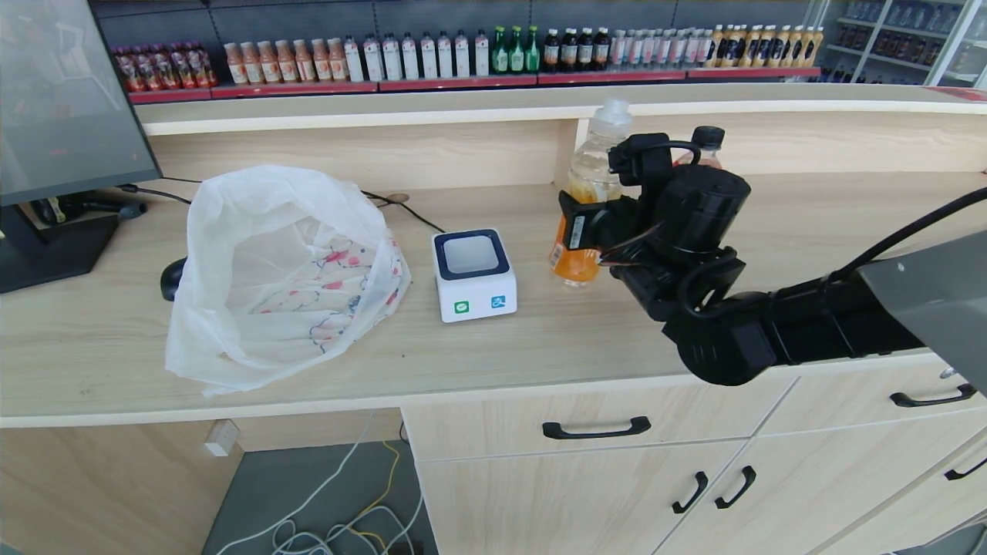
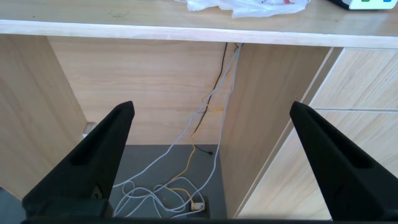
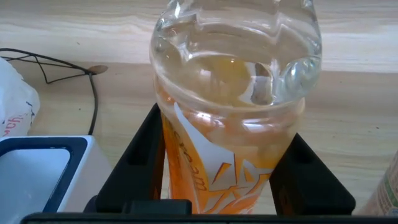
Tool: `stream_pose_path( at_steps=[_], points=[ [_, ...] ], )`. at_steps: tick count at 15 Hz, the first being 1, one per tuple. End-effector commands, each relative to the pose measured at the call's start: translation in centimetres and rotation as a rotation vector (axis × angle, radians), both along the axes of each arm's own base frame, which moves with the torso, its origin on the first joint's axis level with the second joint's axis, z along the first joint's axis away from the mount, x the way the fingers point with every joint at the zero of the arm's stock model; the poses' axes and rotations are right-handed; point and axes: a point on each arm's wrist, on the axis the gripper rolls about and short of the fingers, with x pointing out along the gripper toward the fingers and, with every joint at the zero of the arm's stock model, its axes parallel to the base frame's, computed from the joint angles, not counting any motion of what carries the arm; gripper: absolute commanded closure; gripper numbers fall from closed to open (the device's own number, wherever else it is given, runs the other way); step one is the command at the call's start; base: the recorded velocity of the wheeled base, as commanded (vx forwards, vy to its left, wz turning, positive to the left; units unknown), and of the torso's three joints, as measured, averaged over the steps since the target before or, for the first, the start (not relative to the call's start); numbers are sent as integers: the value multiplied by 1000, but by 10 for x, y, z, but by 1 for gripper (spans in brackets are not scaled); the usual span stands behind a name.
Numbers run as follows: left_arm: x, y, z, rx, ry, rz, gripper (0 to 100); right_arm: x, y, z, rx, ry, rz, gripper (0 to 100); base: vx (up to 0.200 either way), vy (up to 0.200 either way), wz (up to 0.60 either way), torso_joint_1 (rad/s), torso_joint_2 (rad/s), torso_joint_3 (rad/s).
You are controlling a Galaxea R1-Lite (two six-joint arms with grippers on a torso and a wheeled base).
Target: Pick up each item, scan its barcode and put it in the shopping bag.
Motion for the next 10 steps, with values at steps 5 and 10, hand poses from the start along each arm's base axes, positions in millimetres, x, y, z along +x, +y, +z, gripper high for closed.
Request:
stream_pose_path(
  at_steps=[5, 10],
  points=[
    [0, 0, 0, 0, -1, 1, 0, -7, -3, 13, -2, -30, 5, 100, 0, 0, 0, 0, 0, 0],
    [0, 0, 0, 0, -1, -1, 0, -28, -5, 31, -48, -68, 30, 100, 0, 0, 0, 0, 0, 0]
  ],
)
